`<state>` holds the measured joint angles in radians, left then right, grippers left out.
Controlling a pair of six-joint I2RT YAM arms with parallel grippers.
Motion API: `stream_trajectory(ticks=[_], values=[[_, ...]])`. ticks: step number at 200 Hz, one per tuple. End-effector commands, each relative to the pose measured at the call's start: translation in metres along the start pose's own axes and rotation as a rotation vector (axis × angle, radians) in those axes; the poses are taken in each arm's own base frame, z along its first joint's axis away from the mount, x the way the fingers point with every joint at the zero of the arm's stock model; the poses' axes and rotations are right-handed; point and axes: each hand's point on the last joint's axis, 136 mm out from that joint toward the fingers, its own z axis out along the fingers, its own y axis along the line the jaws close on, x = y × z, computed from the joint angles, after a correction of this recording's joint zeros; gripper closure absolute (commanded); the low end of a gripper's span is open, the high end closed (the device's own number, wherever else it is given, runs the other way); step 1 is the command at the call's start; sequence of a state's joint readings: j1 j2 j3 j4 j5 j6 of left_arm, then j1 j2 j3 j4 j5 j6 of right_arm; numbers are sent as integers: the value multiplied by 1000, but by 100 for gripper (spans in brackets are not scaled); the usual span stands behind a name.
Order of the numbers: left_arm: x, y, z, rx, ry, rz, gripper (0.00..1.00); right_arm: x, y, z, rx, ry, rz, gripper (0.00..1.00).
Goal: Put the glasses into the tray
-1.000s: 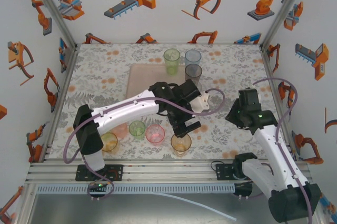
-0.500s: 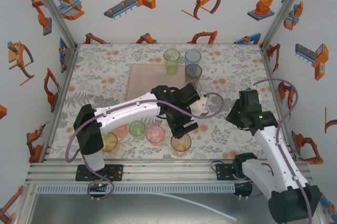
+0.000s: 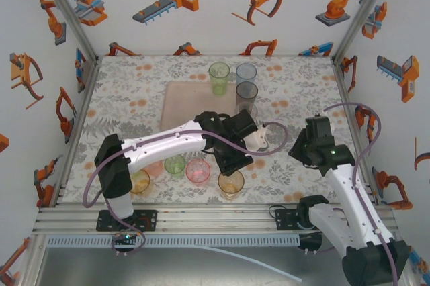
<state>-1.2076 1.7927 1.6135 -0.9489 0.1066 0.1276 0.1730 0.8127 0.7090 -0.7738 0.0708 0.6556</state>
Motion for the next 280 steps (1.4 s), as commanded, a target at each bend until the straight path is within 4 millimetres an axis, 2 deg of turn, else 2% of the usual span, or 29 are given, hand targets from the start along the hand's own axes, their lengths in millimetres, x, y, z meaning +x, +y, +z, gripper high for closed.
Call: stream_trajectory(ticks=[1, 72, 86, 135, 215, 280], values=[[4, 0, 8, -19, 24, 17, 49, 3, -8, 0, 25, -4, 12, 65], [4, -4, 13, -36, 36, 45, 54, 6, -10, -1, 22, -10, 18, 65], [4, -3, 13, -40, 39, 48, 59, 6, -10, -1, 21, -13, 19, 65], [4, -4, 14, -49, 42, 56, 66, 7, -11, 0, 24, -11, 17, 65], [4, -4, 15, -60, 44, 61, 85, 9, -13, 1, 28, -6, 19, 65], [1, -1, 10, -81, 39, 68, 91, 9, -13, 2, 29, -5, 19, 65]])
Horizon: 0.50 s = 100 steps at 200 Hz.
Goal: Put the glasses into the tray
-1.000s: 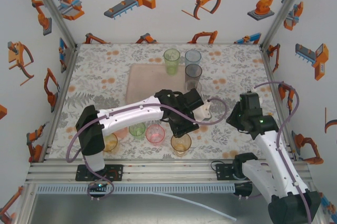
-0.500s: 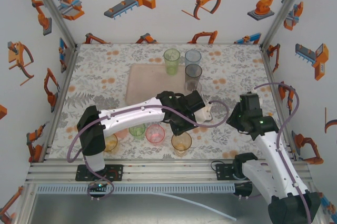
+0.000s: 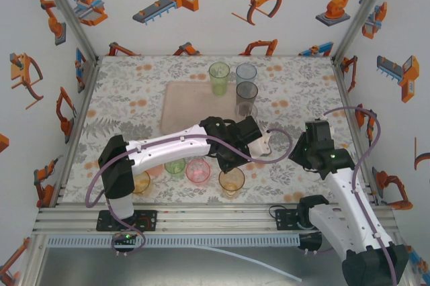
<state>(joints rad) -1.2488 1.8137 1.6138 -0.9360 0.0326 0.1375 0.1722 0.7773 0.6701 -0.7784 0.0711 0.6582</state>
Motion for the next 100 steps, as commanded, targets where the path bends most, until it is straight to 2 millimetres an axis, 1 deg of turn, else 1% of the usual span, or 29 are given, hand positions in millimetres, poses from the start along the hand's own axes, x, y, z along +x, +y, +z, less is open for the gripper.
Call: stream_trajectory(ticks=[1, 29, 79, 100], values=[[2, 3, 1, -24, 20, 19, 91, 0, -6, 0, 24, -11, 16, 65], [-2, 5, -3, -30, 16, 18, 95, -1, -6, 1, 26, -9, 17, 65], [-2, 4, -6, -25, 13, 23, 94, -3, -4, 0, 20, -12, 15, 65], [-6, 6, -11, -32, 3, 28, 94, -3, -4, 0, 20, -11, 14, 65]])
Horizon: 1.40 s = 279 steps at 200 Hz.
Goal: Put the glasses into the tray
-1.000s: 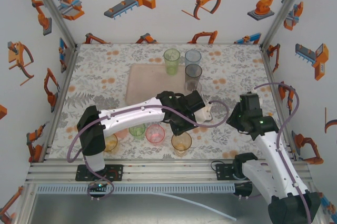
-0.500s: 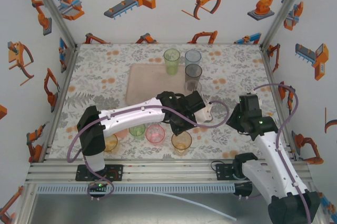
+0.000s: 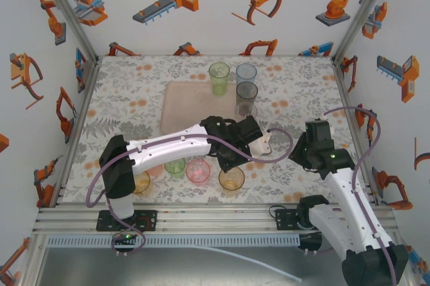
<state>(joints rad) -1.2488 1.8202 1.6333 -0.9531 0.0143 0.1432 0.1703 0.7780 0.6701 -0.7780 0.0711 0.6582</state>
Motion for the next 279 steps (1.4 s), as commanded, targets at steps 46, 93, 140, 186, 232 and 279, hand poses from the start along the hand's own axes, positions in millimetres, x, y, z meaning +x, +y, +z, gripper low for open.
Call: stream_trajectory(ticks=[46, 93, 140, 186, 232, 279], values=[[-7, 18, -20, -37, -26, -1, 94, -5, -3, 0, 21, -10, 11, 65], [-7, 43, -35, -68, -57, -51, 94, -9, 0, 1, 18, -9, 7, 65], [-6, 78, -57, -110, -101, -122, 93, -10, 1, 2, 21, -7, 2, 65], [-6, 118, -83, -171, -156, -192, 93, -11, 3, 5, 17, -4, 4, 65], [-6, 157, -104, -212, -198, -265, 93, -9, 2, 9, 22, 5, -1, 65], [-5, 210, -112, -278, -228, -323, 93, -4, 0, 13, 23, 15, -3, 65]])
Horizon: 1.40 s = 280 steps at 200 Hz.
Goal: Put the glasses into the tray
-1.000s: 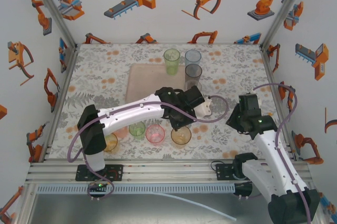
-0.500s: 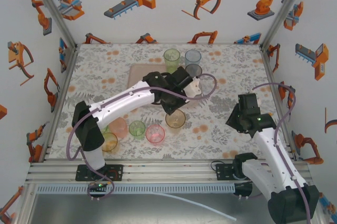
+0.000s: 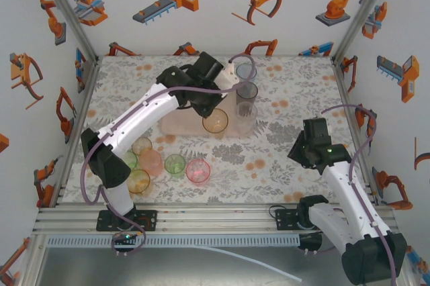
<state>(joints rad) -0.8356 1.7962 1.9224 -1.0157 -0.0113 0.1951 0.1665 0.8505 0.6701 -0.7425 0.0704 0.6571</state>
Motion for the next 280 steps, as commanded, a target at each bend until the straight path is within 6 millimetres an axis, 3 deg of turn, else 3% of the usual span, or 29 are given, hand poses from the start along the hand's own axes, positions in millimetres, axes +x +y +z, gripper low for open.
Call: stream_trajectory(ticks=[1, 57, 85, 130, 184, 280], values=[[-10, 23, 0, -23, -23, -7, 93, -4, 0, 0, 1, -14, -2, 65], [-29, 79, 22, -75, -50, -89, 93, -4, -2, 4, 17, -8, -3, 65], [-36, 91, 35, -68, -55, -124, 93, -4, -3, 6, 20, -5, 1, 65], [-36, 100, 67, -50, -33, -153, 93, -6, -2, 5, 21, -4, 4, 65], [-40, 110, 91, -50, -24, -170, 93, -7, -2, 5, 25, -2, 6, 65], [-33, 121, 118, -62, 9, -183, 92, -12, 2, 3, 22, -4, 2, 65]])
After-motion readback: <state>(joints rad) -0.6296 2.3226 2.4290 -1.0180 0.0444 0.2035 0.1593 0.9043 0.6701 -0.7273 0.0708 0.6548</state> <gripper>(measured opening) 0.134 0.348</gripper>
